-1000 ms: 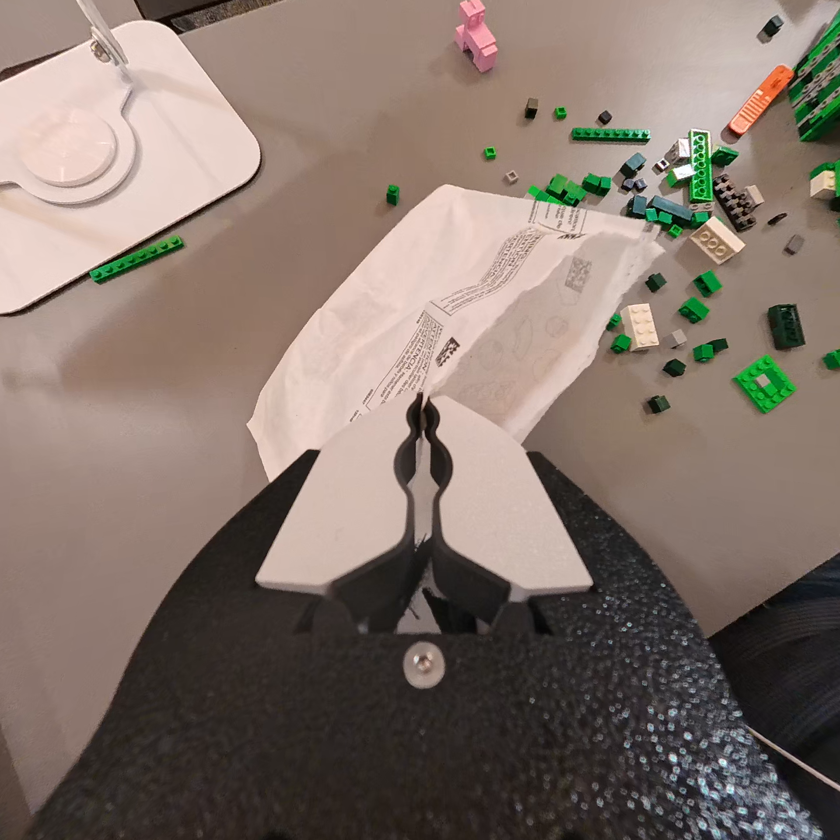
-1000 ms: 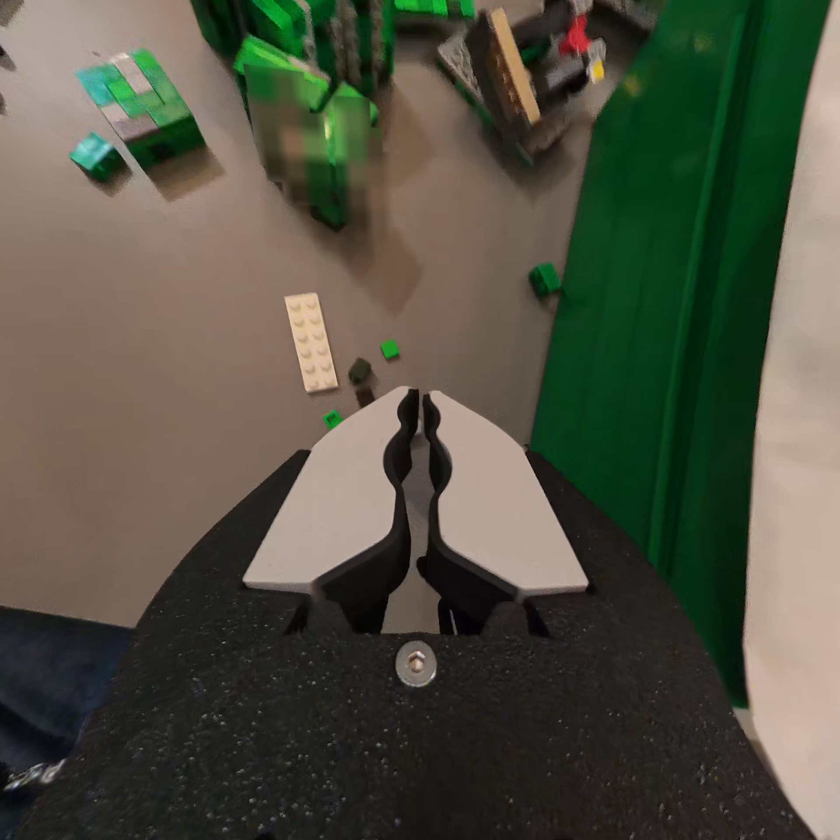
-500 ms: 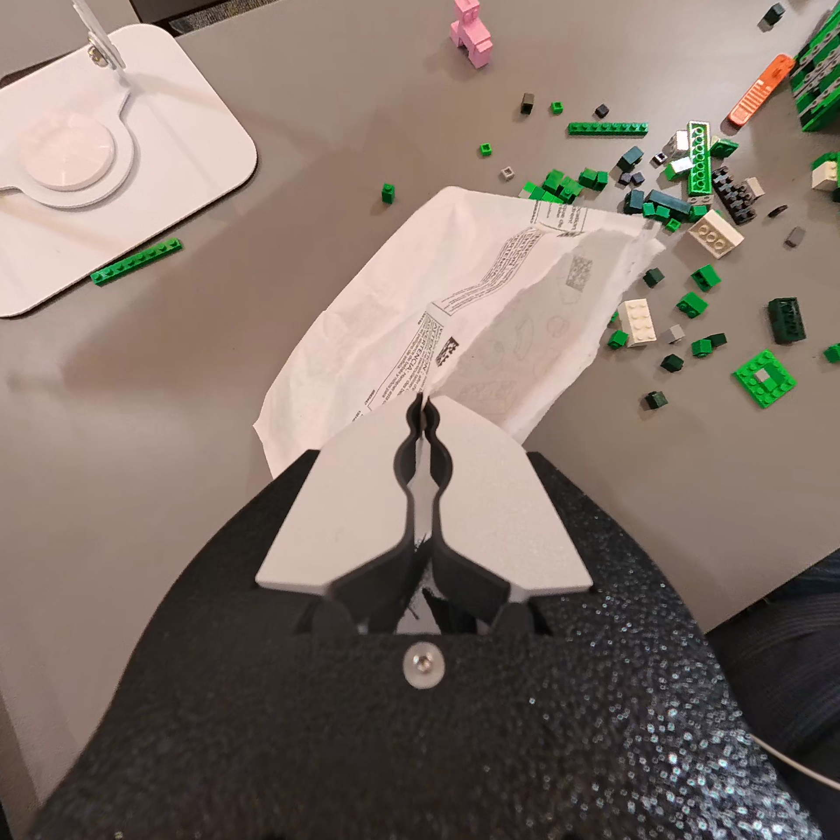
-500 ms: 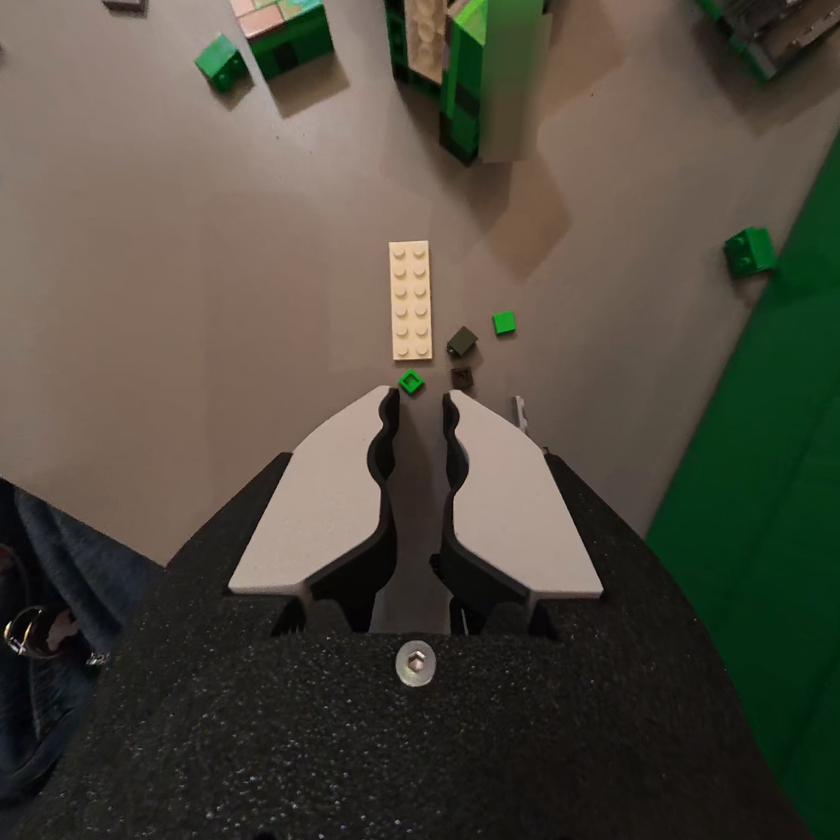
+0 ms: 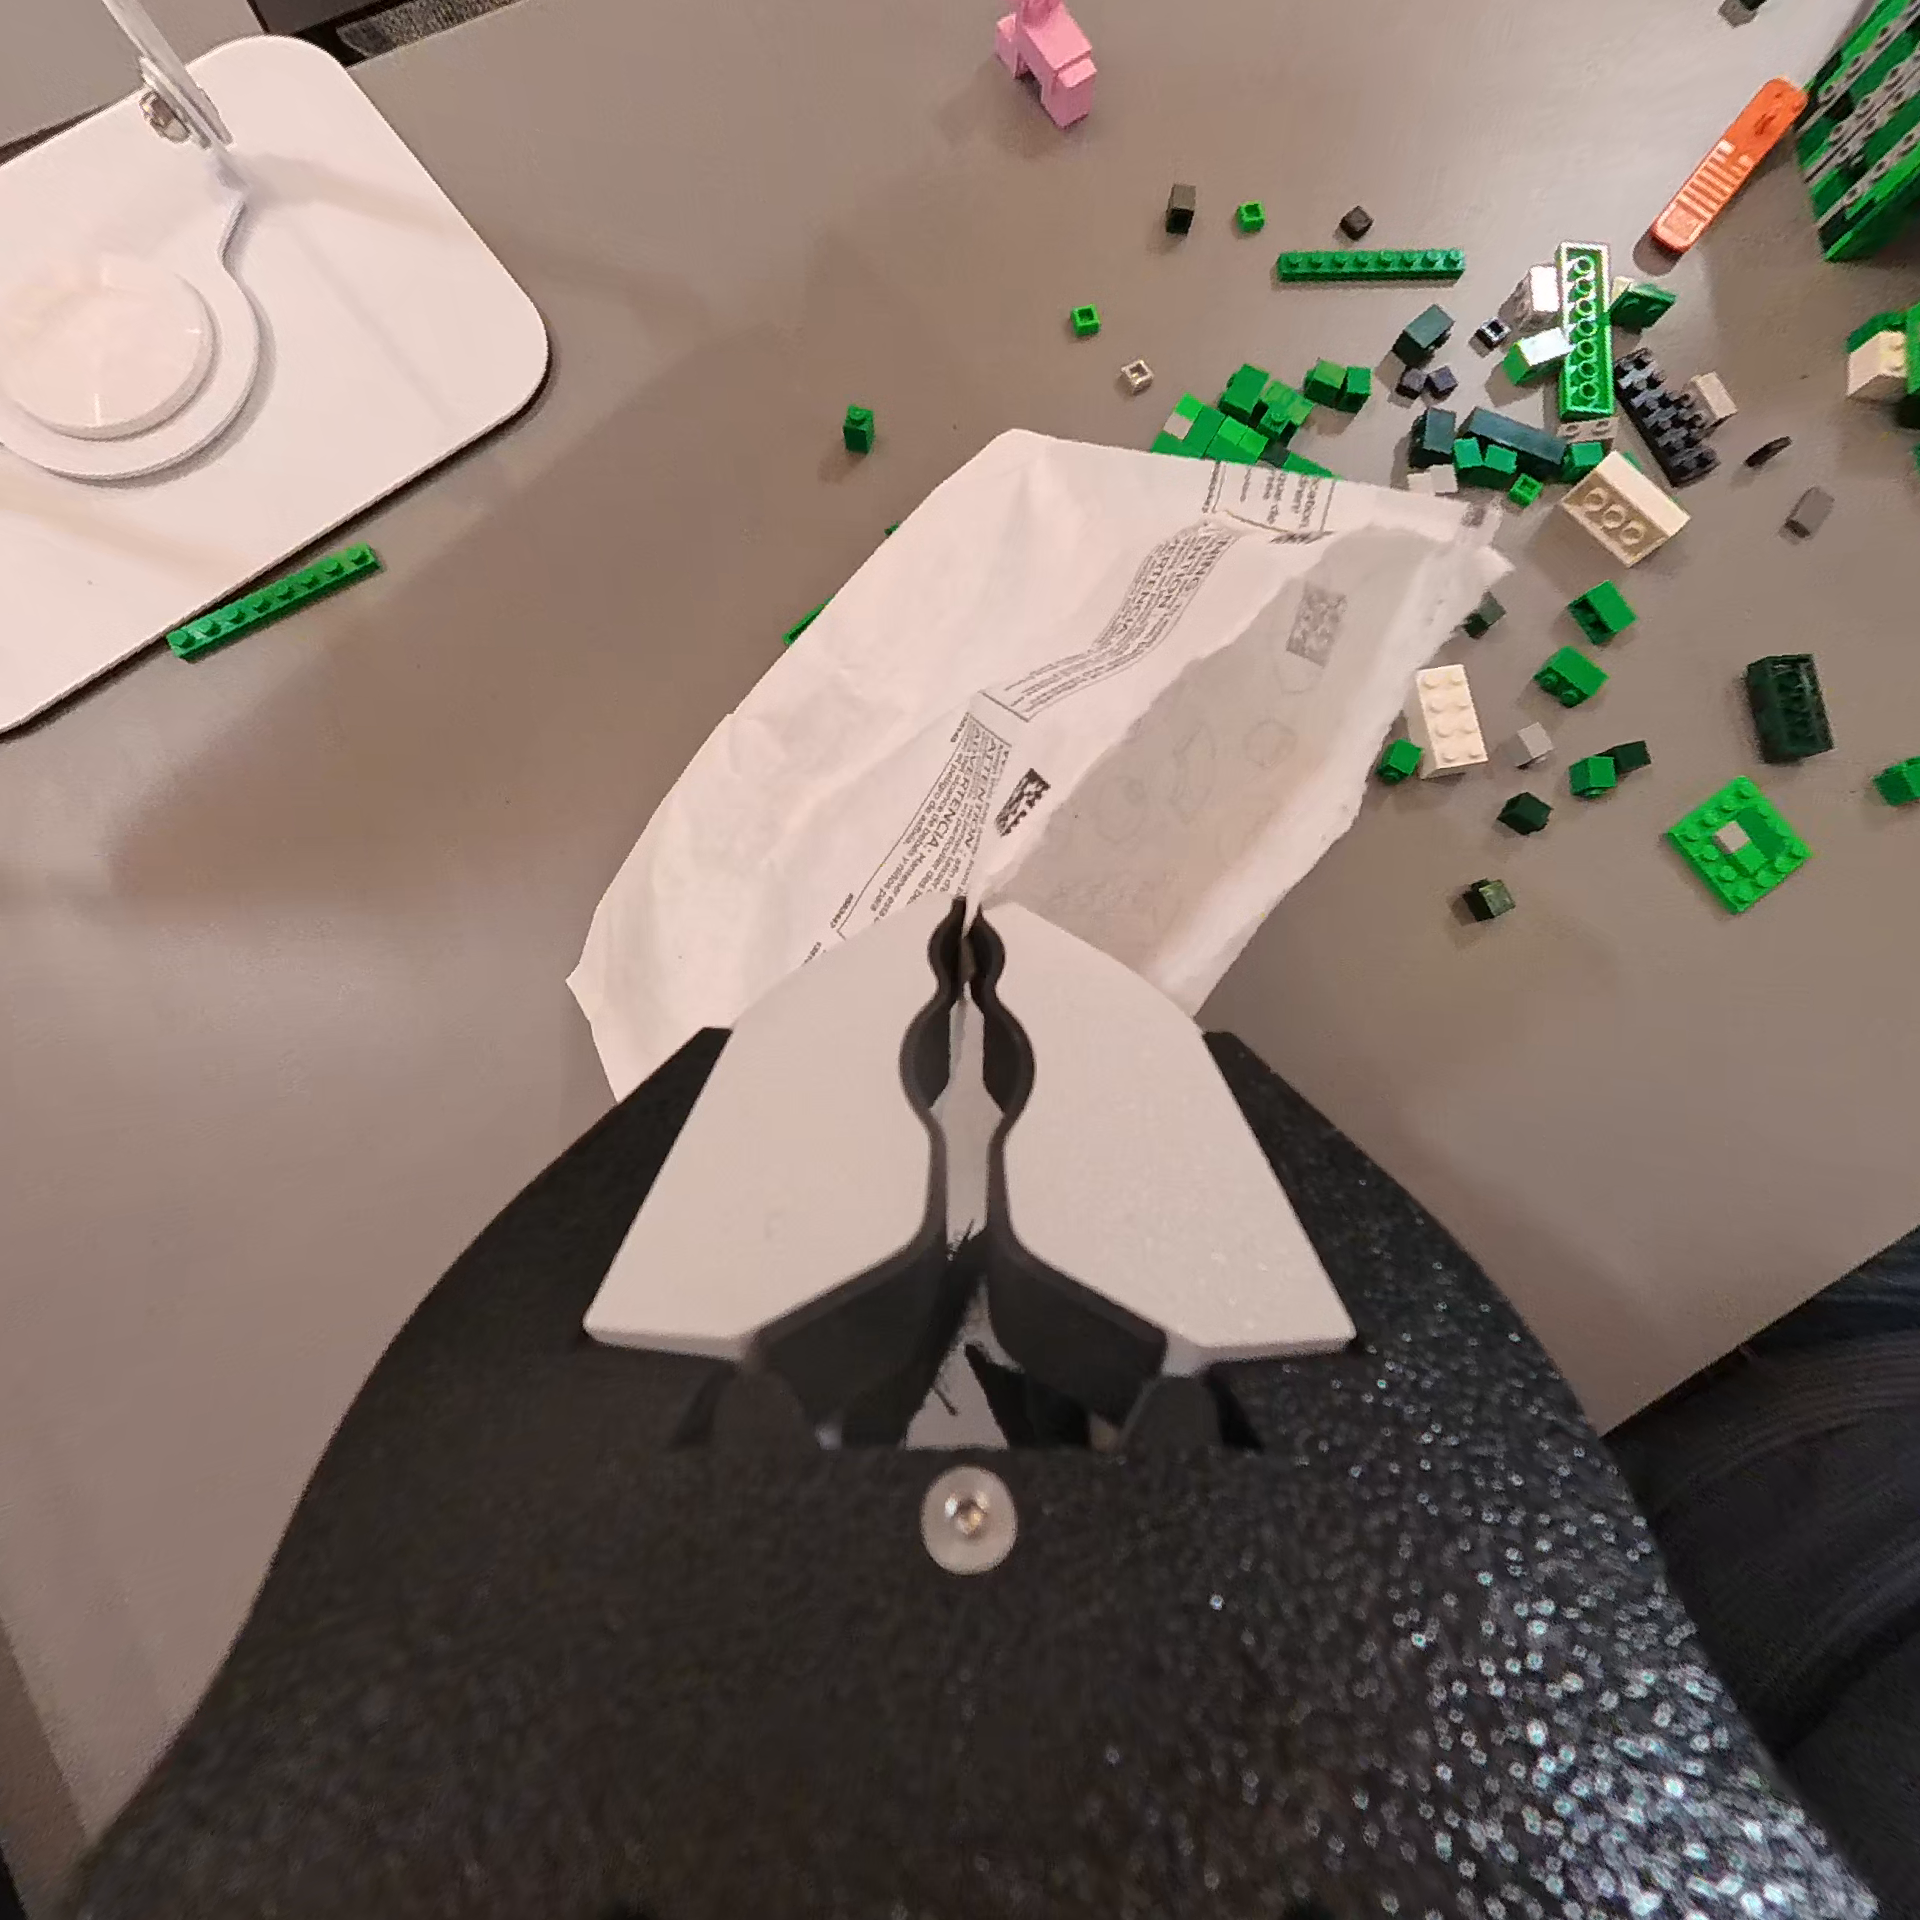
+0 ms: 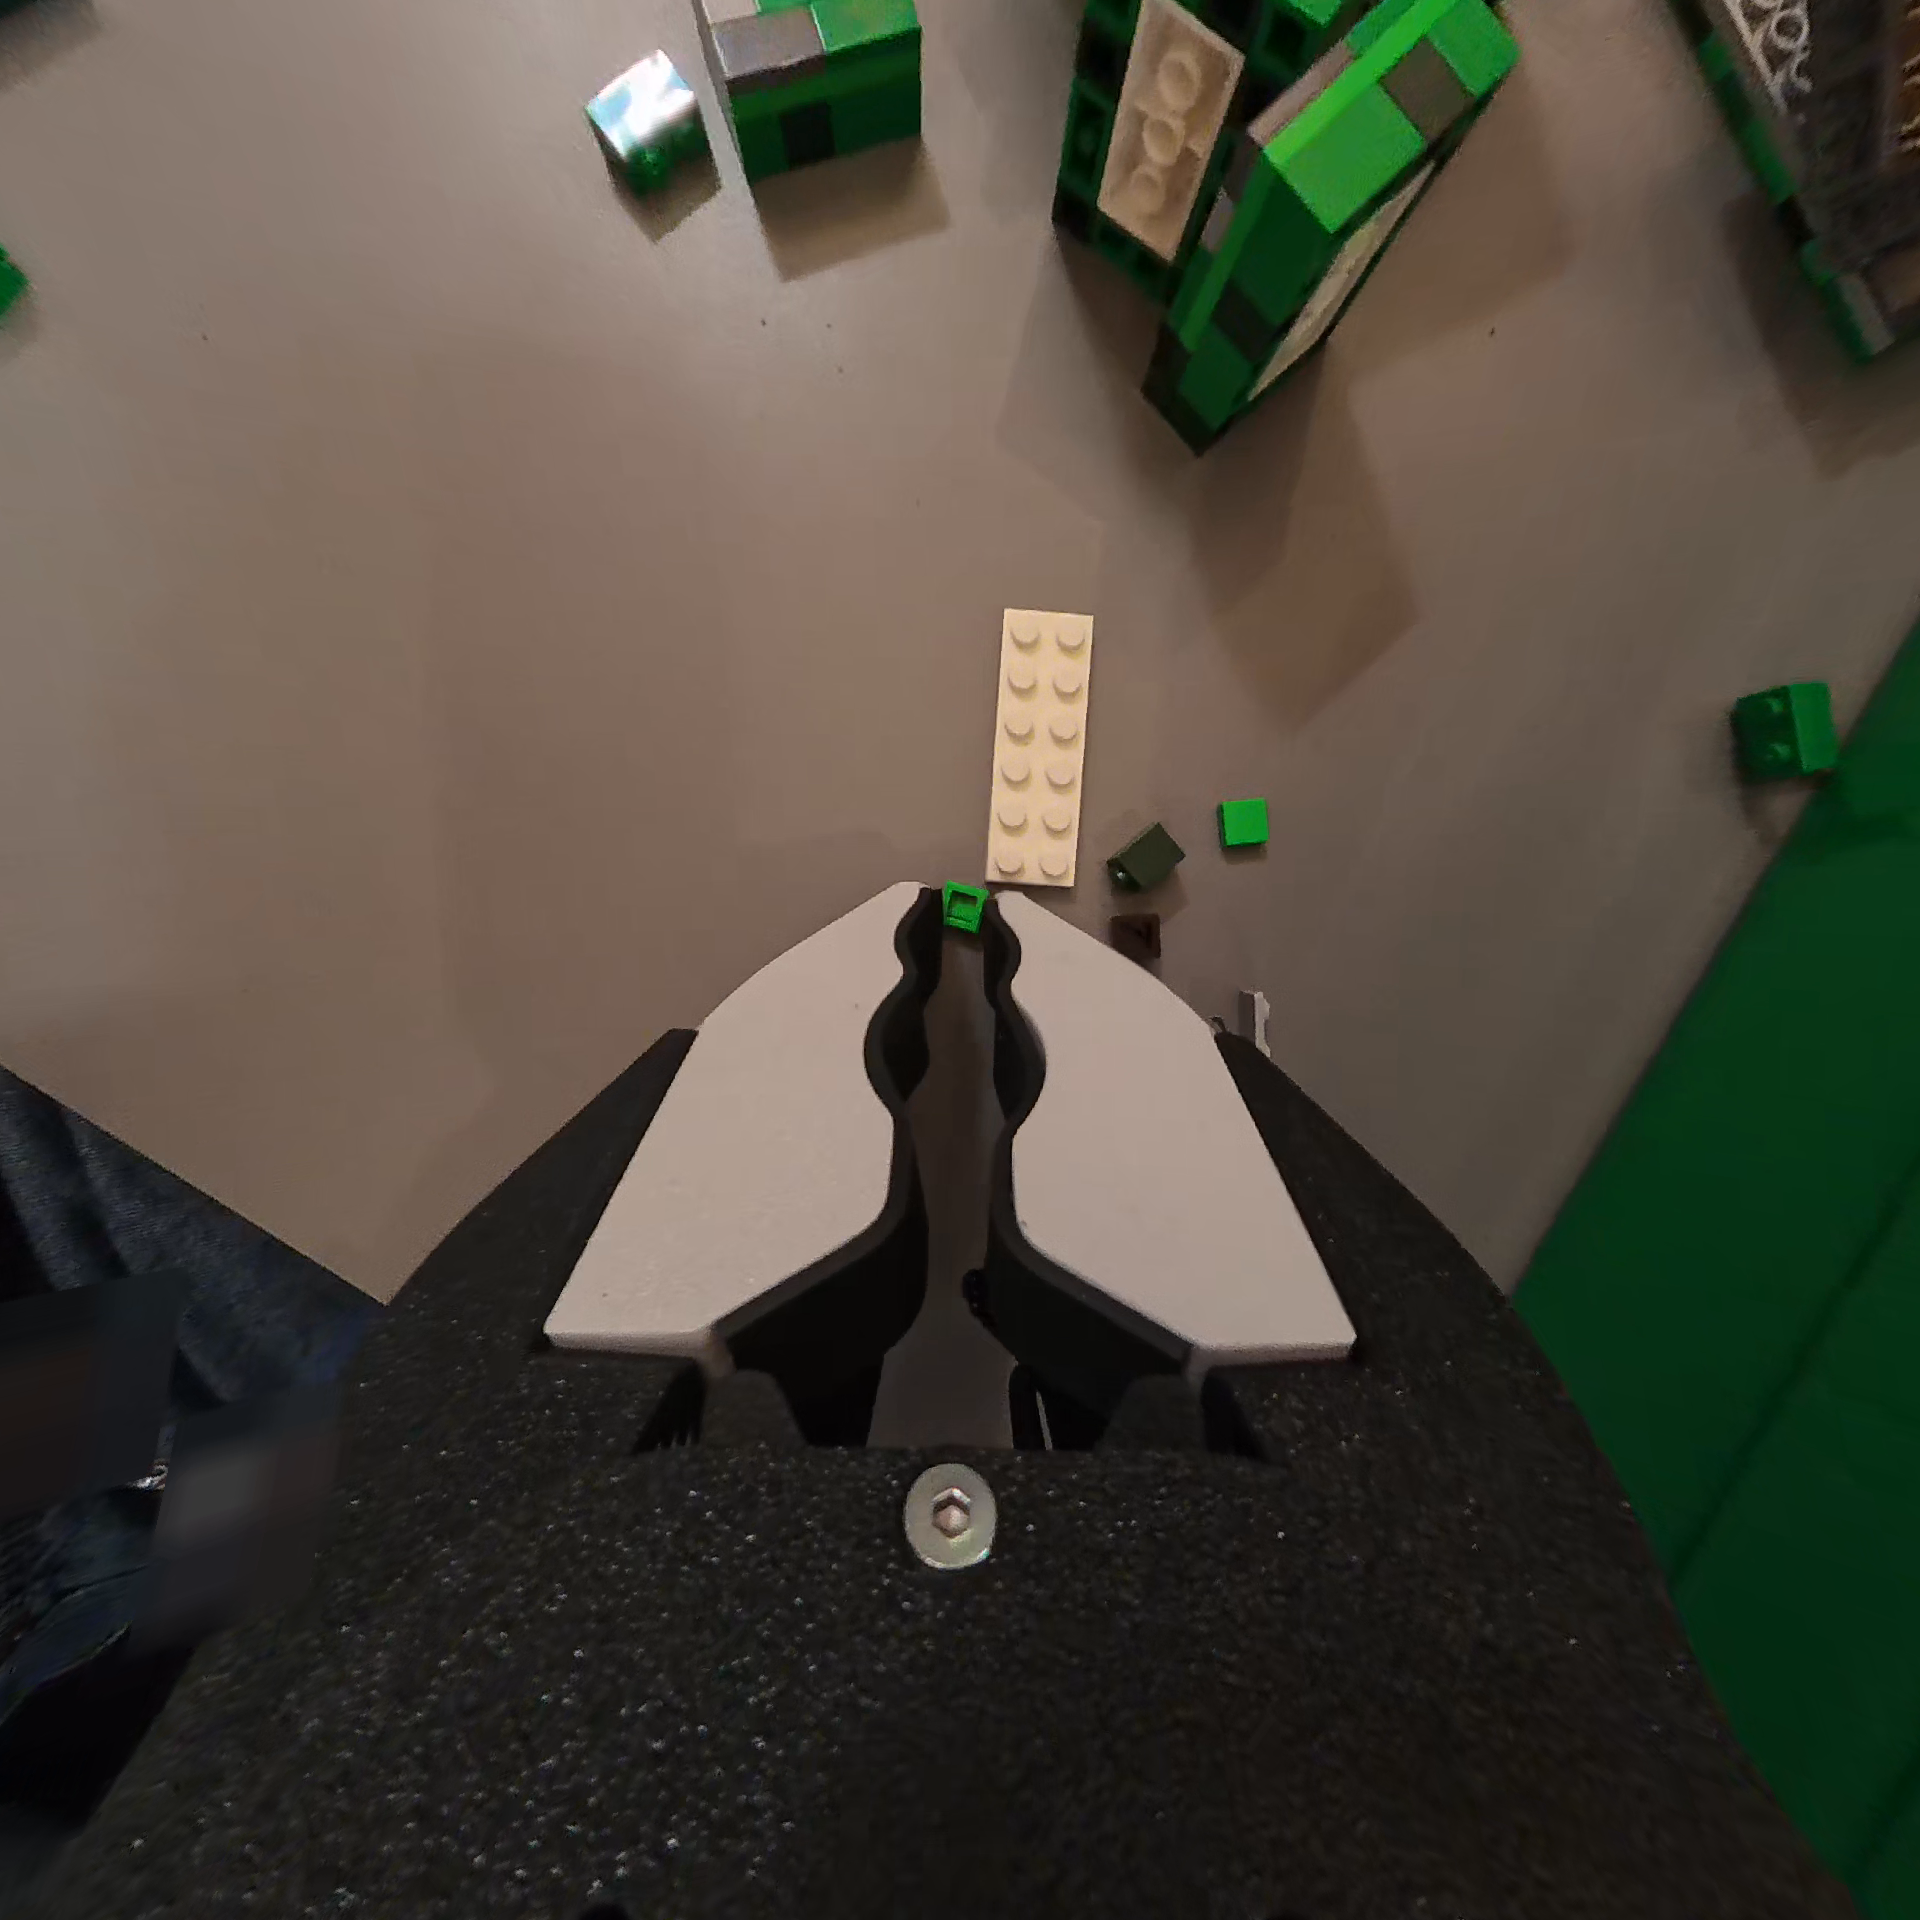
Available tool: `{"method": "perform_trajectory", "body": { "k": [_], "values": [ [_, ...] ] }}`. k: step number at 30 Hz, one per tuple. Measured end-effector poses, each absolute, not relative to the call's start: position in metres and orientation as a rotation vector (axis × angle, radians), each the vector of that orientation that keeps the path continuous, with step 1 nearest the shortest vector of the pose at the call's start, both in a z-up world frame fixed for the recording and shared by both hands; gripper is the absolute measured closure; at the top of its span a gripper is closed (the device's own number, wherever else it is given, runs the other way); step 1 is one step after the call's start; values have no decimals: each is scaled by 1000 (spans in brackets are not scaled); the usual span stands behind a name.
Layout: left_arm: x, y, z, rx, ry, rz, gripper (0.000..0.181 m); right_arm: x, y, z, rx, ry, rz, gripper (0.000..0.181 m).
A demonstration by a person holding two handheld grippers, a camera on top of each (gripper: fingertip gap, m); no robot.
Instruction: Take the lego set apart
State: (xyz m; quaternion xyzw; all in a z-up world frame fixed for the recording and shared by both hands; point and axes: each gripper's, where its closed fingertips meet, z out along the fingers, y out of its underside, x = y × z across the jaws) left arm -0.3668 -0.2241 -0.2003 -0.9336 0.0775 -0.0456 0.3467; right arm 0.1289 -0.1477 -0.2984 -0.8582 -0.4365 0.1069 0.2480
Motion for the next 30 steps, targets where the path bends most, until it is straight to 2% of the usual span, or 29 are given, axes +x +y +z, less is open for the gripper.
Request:
{"method": "perform_trajectory", "body": {
  "k": [1,5,10,15,19,24,30],
  "values": [
    [-367,-224,-200,-2422,201,-118,181,128,-148,-297,-2330,-1198,280,174],
    [-367,-224,-200,-2422,200,-117,181,106,-148,-279,-2232,-1235,292,179],
    [-365,-223,-202,-2432,206,-116,181,28,-154,-242,-1962,-1379,378,181],
    [-364,-222,-204,-2437,217,-114,181,-26,-159,-238,-1835,-1561,340,181],
    [-363,-223,-204,-2434,225,-126,181,-14,-150,-238,-1880,-1510,313,177],
    [-365,-222,-205,-2431,209,-151,181,46,-137,-241,-2013,-1345,200,174],
    [-366,-222,-205,-2433,203,-145,181,72,-144,-273,-2159,-1331,324,164]
  ]
}}
